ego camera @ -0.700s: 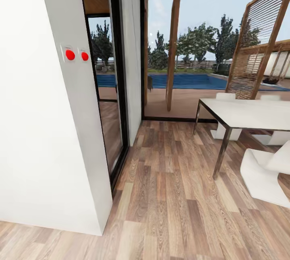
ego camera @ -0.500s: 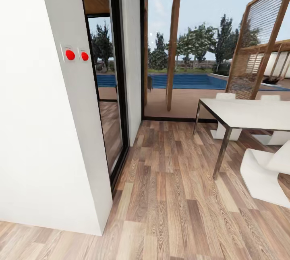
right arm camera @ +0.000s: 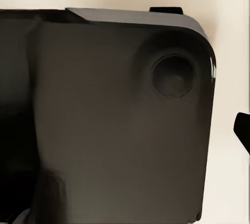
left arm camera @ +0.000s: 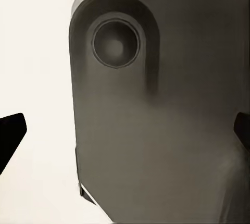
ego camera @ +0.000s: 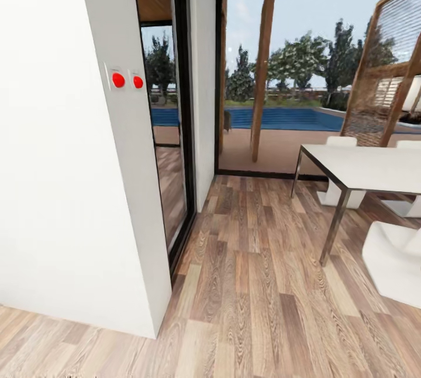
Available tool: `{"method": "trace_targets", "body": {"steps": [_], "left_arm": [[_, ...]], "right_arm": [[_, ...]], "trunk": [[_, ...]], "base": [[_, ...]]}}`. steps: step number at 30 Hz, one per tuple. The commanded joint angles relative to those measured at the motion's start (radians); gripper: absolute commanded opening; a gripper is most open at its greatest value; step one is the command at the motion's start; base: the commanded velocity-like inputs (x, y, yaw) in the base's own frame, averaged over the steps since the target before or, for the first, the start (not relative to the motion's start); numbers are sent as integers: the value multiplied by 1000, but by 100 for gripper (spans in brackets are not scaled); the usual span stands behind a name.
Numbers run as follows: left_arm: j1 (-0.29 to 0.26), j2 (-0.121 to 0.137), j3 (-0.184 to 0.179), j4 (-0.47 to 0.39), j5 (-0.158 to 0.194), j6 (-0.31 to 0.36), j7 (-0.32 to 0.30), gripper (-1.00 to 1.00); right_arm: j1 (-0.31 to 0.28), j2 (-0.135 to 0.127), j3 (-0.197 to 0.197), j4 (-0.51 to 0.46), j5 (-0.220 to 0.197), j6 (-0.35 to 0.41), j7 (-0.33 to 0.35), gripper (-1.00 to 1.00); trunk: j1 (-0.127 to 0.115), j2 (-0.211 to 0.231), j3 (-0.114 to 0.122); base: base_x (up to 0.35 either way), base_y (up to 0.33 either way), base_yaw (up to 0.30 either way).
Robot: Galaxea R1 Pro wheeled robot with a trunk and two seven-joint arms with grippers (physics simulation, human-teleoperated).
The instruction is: Set up a coffee station on the kitchen countertop: keep the coffee maker on the countertop, move the bottle of coffee from the kitchen shelf to the counter next to the coffee maker, place a paper coffee filter on top of the coffee maker, put the saucer next to the coffee maker with the coffee cup on the saucer, and place the electric kettle next to the coffee maker.
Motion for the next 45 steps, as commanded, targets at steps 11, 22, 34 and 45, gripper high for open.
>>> {"method": "trace_targets", "body": {"steps": [11, 22, 34, 45], "left_arm": [[0, 3, -1, -14, -1, -64, -2, 100], [-3, 21, 26, -15, 61, -201, 70, 100], [-5, 18, 22, -15, 63, -201, 74, 100], [-2, 19, 19, -14, 59, -201, 77, 100]], "right_arm": [[0, -5, -1, -30, 0, -47, -2, 100], [0, -39, -2, -29, -2, -81, -3, 100], [0, -80, -72, -27, -21, -109, -2, 100], [0, -81, -76, -26, -22, -109, -2, 100]], "trunk": [[0, 0, -6], [0, 0, -13], [0, 0, -23], [0, 0, -35]], "base": [[0, 0, 246], [0, 0, 254], [0, 0, 257], [0, 0, 207]]}}
